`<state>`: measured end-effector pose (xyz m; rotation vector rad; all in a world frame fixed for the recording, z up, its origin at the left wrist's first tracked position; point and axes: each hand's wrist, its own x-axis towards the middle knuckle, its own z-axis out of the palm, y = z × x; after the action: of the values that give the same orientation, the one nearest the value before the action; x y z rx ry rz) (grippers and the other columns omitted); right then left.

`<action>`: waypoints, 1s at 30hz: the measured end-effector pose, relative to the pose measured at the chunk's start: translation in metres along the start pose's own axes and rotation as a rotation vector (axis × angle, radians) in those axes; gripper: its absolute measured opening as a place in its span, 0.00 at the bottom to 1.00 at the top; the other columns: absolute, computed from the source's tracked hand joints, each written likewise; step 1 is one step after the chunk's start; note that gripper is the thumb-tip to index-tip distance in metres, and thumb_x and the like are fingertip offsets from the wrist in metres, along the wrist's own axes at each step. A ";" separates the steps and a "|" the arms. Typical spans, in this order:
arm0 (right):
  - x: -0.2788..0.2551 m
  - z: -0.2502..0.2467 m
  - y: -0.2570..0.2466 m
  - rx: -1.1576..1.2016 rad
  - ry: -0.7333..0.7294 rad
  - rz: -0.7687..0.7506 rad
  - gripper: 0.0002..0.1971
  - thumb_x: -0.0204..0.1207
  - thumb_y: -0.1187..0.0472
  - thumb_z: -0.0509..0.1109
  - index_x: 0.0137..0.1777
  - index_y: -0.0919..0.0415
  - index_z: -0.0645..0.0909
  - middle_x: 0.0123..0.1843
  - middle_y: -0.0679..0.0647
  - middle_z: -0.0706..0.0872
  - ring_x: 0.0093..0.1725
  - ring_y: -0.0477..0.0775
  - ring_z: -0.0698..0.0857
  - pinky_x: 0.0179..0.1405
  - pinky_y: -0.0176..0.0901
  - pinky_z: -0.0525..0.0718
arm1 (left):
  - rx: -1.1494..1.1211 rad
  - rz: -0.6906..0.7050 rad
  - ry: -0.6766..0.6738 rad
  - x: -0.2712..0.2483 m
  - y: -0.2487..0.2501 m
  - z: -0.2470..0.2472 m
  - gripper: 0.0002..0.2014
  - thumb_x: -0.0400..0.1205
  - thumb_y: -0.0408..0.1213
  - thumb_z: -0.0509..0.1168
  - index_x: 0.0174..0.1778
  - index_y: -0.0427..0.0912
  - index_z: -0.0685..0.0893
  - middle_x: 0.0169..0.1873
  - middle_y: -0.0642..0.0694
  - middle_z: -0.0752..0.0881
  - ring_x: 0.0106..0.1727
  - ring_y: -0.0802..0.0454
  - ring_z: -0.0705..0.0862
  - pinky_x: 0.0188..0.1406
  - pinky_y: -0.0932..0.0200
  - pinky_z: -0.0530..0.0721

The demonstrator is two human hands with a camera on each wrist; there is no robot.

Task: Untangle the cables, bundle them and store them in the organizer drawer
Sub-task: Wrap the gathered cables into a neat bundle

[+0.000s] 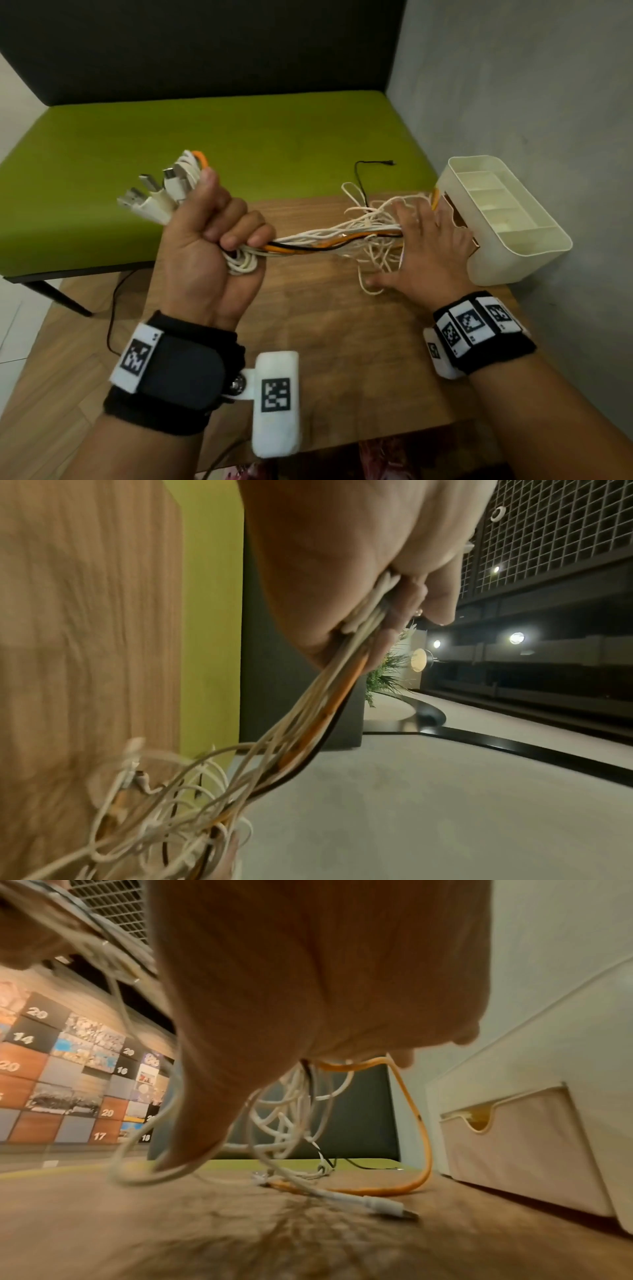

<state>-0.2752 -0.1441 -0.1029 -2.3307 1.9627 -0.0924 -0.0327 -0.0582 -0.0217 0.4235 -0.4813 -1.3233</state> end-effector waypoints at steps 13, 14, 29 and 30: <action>-0.022 -0.062 0.008 0.556 0.368 -0.276 0.08 0.70 0.51 0.81 0.42 0.55 0.92 0.53 0.49 0.91 0.54 0.50 0.86 0.60 0.48 0.81 | 0.235 -0.054 0.104 -0.004 -0.032 -0.002 0.15 0.77 0.35 0.67 0.31 0.48 0.67 0.18 0.54 0.61 0.18 0.59 0.61 0.21 0.62 0.70; -0.021 -0.061 0.006 0.494 0.480 -0.342 0.07 0.71 0.54 0.79 0.40 0.57 0.91 0.48 0.49 0.91 0.52 0.52 0.86 0.59 0.53 0.81 | 0.238 -0.058 0.102 -0.004 -0.033 -0.001 0.14 0.77 0.35 0.67 0.31 0.47 0.67 0.17 0.54 0.61 0.18 0.59 0.61 0.21 0.62 0.70; -0.035 -0.033 -0.040 0.553 0.049 -0.696 0.09 0.75 0.52 0.72 0.52 0.53 0.86 0.39 0.38 0.79 0.39 0.40 0.77 0.39 0.38 0.74 | 0.216 -0.076 0.047 -0.007 -0.034 0.002 0.16 0.77 0.34 0.67 0.29 0.48 0.67 0.16 0.56 0.61 0.17 0.60 0.60 0.22 0.63 0.69; -0.035 -0.034 -0.039 0.497 0.068 -0.672 0.08 0.75 0.51 0.71 0.50 0.51 0.85 0.35 0.39 0.79 0.36 0.42 0.77 0.35 0.40 0.72 | 0.212 -0.069 0.037 -0.006 -0.031 0.001 0.17 0.76 0.34 0.69 0.29 0.48 0.67 0.16 0.56 0.62 0.17 0.60 0.60 0.22 0.63 0.69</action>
<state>-0.2471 -0.1039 -0.0639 -2.5080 0.9323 -0.6251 -0.0601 -0.0583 -0.0385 0.6441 -0.5821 -1.3337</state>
